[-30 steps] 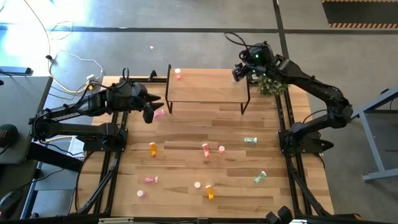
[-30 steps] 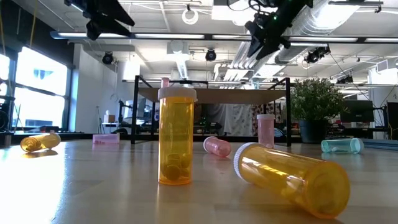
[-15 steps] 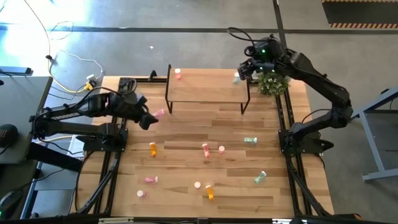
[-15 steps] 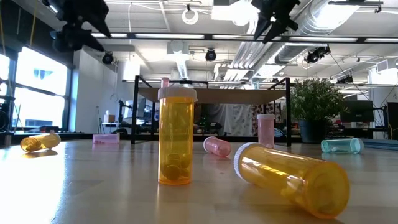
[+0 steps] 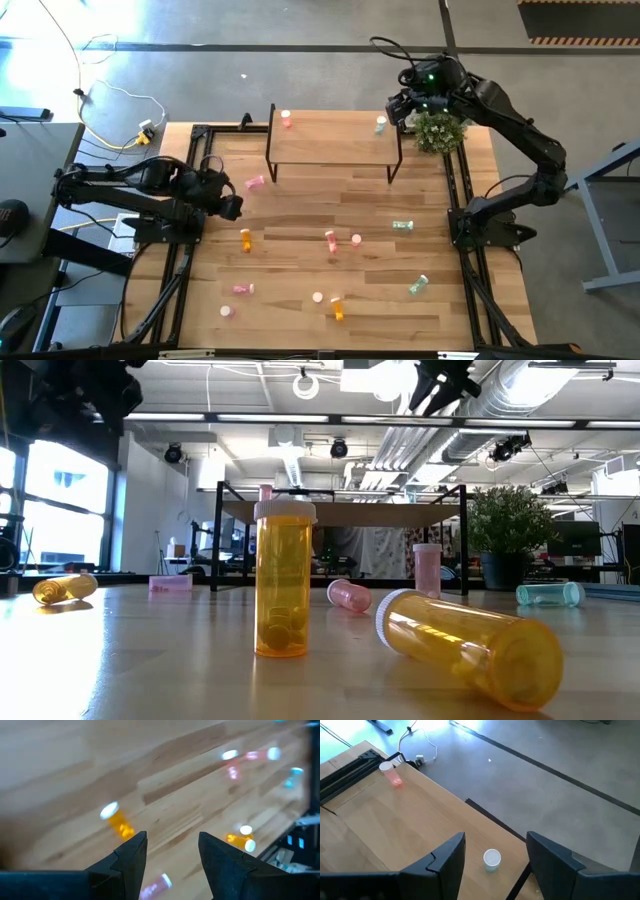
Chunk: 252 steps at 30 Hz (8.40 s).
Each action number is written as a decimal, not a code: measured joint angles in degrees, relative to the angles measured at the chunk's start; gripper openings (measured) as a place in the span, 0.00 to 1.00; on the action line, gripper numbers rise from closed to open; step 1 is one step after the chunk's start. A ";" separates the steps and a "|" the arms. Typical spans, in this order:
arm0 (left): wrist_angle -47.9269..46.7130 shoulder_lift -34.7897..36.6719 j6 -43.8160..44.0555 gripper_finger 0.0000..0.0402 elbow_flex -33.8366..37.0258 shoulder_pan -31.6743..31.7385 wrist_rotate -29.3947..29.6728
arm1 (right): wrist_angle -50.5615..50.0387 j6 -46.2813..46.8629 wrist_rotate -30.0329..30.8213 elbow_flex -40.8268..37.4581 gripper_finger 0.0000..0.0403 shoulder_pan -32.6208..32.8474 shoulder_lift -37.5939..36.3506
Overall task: Pick and place medicine bottles onto shelf by color
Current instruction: Put the top orange pill bottle on the shelf
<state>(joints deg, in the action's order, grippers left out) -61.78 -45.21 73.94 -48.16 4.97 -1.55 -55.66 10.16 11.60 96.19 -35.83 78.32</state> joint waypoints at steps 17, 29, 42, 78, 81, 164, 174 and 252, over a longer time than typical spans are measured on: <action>-1.07 -14.20 29.58 0.42 0.02 -14.36 7.22 | 0.74 -6.56 0.15 0.28 0.50 -0.04 0.02; 3.57 -25.17 42.49 0.42 1.16 -19.74 9.54 | 1.09 -9.16 0.12 0.26 0.50 -0.04 0.02; 13.00 -30.89 48.54 0.42 7.10 -20.13 9.00 | 1.09 -10.57 -0.04 0.21 0.50 -0.04 0.02; 15.21 -41.68 45.89 0.21 7.19 -19.64 6.72 | 0.64 -10.63 0.05 0.21 0.50 -0.07 0.02; 15.50 -41.68 45.60 0.20 7.17 -19.69 6.72 | 0.62 -10.63 0.13 0.21 0.50 -0.05 0.02; 72.70 -22.27 -64.46 0.24 -2.71 1.77 1.76 | 29.69 0.22 -26.75 0.15 0.40 31.50 12.98; 72.57 -22.29 -64.09 0.24 -2.71 1.77 1.81 | 28.53 0.27 -26.71 0.15 0.26 31.50 12.96; 46.08 -15.82 -54.56 0.59 -2.71 20.29 4.36 | 38.12 -22.67 -28.34 -0.03 0.27 3.36 32.56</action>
<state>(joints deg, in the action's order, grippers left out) -15.70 -61.04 19.38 -50.87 25.26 2.81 -17.54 -12.52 -16.74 96.16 -32.47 110.88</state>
